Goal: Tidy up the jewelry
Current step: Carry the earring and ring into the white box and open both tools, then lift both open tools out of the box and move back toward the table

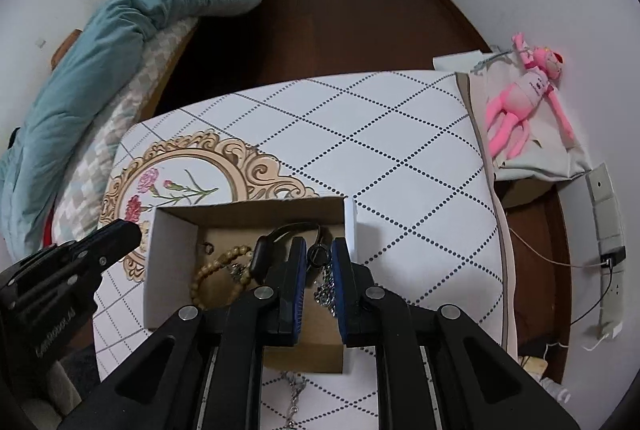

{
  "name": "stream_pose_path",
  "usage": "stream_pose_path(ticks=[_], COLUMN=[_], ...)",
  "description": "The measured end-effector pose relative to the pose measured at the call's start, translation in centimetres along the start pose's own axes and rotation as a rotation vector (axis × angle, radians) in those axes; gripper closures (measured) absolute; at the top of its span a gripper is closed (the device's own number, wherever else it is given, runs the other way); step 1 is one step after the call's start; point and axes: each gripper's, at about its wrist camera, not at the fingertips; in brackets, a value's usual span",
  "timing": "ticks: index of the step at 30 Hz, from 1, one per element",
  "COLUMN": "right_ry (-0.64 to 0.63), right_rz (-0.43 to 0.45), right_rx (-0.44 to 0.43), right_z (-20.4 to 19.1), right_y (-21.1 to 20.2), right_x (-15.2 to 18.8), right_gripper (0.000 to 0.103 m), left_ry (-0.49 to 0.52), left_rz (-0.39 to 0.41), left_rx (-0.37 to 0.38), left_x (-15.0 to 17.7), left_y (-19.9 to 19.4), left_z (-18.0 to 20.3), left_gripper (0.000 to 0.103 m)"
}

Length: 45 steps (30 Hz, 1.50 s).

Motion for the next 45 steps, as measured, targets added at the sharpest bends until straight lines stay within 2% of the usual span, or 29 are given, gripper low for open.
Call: stream_pose_path(ticks=[1, 2, 3, 5, 7, 8, 9, 10, 12, 13, 14, 15, 23, 31, 36, 39, 42, 45], right_ry=[-0.007, -0.012, -0.020, -0.031, -0.050, -0.058, -0.067, -0.082, -0.114, -0.131, -0.138, -0.142, -0.136, -0.152, -0.135, -0.122, -0.119, -0.114], right_rz=[0.002, 0.008, 0.014, 0.023, 0.040, 0.046, 0.053, 0.061, 0.074, 0.079, 0.078, 0.074, 0.111, 0.210, 0.241, 0.233, 0.190, 0.119], right_rx=[0.009, 0.019, 0.026, 0.041, 0.070, 0.082, 0.094, 0.117, 0.153, 0.166, 0.168, 0.167, 0.191, 0.193, 0.174, 0.157, 0.148, 0.127], right_z=[0.1, 0.2, 0.1, 0.1, 0.1, 0.0, 0.0, -0.2, -0.5, -0.6, -0.8, -0.9, -0.9, -2.2, -2.5, -2.5, -2.6, -2.4], right_y=[0.0, 0.0, -0.1, -0.4, -1.0, -1.1, -1.4, -1.6, -2.0, -2.3, -2.3, -2.4, -4.1, -8.7, -11.1, -11.8, -10.9, -8.3], right_x=[-0.1, -0.2, -0.3, -0.3, -0.1, -0.1, 0.1, 0.4, 1.0, 1.4, 1.8, 2.2, 3.8, 3.6, 4.3, 5.6, 7.8, 10.2], right_gripper=[0.078, 0.072, 0.071, 0.071, 0.068, 0.064, 0.057, 0.052, 0.027, 0.020, 0.008, 0.003, 0.000, 0.000, 0.000, 0.000, 0.000, 0.000], left_ry=[0.002, 0.001, -0.003, -0.010, -0.012, -0.010, -0.006, -0.001, 0.009, 0.019, 0.028, 0.030, 0.015, 0.004, -0.007, -0.005, 0.004, 0.005], left_rz=[0.003, 0.007, 0.019, 0.034, 0.033, 0.034, 0.037, 0.044, 0.056, 0.059, 0.058, 0.059, 0.095, 0.141, 0.160, 0.158, 0.134, 0.054], left_rx=[-0.018, -0.030, -0.042, -0.060, -0.075, -0.082, -0.090, -0.101, -0.126, -0.143, -0.163, -0.170, -0.181, -0.156, -0.150, -0.156, -0.187, -0.234], left_x=[-0.1, -0.2, -0.2, -0.2, 0.0, 0.1, 0.2, 0.5, 1.1, 1.4, 1.6, 1.8, 2.8, 3.0, 3.4, 4.7, 6.7, 9.7], left_y=[0.0, 0.0, -0.1, -0.3, -0.3, -0.3, -0.3, -0.3, -0.5, -0.4, -0.5, -0.5, -2.7, -6.1, -8.0, -8.9, -8.7, -6.8], left_z=[-0.1, -0.2, -0.4, -0.8, -1.0, -1.1, -1.1, -1.1, -1.3, -1.3, -1.3, -1.3, -1.8, -1.3, -1.5, -1.7, -1.9, -2.4], left_gripper=[0.061, 0.042, 0.033, 0.032, 0.025, 0.012, 0.003, 0.002, 0.000, 0.000, 0.000, 0.000, 0.000, 0.000, 0.000, 0.000, 0.000, 0.000])
Point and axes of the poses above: each gripper's, at about its wrist camera, not at the fingertips, and y roughly the way its jaws point, z to its right, x to its underside, and after that the axes turned 15 degrees about z, right-handed
